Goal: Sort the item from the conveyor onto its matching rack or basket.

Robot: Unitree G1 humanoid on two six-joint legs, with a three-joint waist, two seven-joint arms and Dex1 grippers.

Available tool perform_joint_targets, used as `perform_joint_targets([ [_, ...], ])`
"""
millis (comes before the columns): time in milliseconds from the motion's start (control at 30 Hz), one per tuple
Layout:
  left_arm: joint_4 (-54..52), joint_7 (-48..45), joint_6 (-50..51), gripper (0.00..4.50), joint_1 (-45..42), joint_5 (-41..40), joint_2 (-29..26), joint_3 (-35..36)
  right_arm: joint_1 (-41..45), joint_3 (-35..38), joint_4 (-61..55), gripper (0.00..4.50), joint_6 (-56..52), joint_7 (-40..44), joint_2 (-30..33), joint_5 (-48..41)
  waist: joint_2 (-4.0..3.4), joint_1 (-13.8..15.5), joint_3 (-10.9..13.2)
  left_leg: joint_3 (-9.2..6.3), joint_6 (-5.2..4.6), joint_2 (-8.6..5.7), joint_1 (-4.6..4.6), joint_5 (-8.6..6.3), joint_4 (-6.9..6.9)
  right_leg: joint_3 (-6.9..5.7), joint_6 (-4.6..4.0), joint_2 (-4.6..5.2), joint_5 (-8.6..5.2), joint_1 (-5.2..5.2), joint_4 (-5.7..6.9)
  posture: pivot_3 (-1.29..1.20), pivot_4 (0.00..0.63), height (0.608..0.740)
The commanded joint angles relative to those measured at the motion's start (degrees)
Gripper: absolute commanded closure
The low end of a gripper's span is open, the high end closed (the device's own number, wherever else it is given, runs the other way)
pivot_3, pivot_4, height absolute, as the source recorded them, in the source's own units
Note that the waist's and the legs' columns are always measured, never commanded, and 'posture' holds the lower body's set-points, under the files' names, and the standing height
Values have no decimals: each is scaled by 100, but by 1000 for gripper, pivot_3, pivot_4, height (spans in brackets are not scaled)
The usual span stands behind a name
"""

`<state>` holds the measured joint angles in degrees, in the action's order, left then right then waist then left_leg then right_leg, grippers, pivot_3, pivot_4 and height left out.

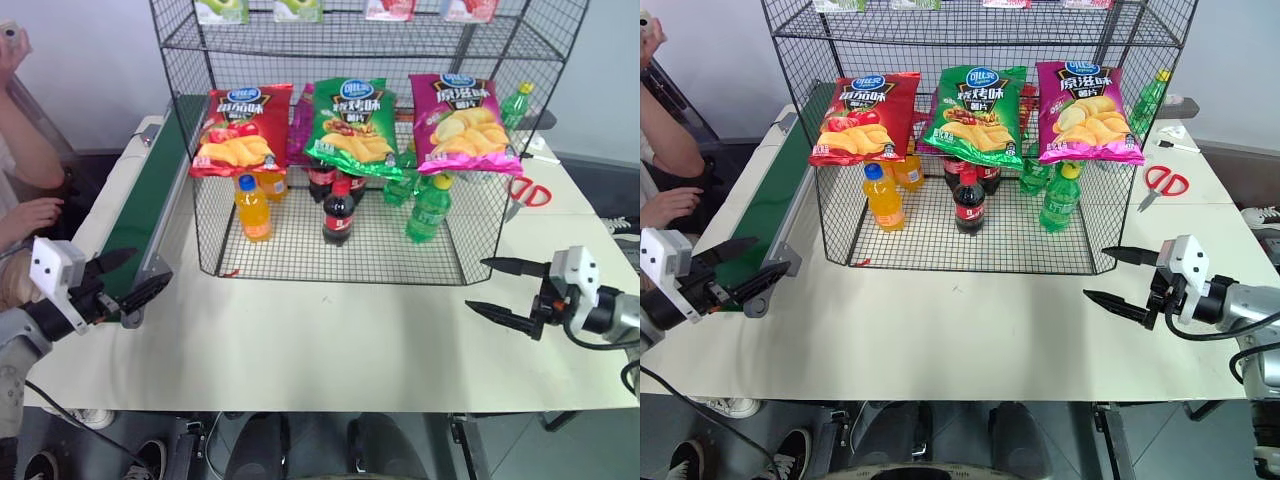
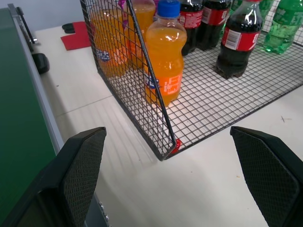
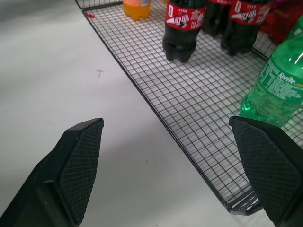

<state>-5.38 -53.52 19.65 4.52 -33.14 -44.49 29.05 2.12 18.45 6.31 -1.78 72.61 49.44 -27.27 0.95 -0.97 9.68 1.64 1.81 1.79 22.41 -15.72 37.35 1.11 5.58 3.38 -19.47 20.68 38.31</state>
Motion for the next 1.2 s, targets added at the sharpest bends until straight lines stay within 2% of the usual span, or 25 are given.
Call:
perform_joint_targets([
  [33,39,-20,-337,0,-68,204,-54,9,-2,168,-41,74,212,-3,-29,-46,0,-3,0,0,0,0,0,0,0,0,0,0,0,0,0,0,150,739],
  [1200,22,-131,-289,0,-111,98,-10,-33,413,-148,370,74,678,-130,-172,295,0,-5,0,0,0,0,-1,0,-2,0,0,1,0,0,-3,0,150,739],
])
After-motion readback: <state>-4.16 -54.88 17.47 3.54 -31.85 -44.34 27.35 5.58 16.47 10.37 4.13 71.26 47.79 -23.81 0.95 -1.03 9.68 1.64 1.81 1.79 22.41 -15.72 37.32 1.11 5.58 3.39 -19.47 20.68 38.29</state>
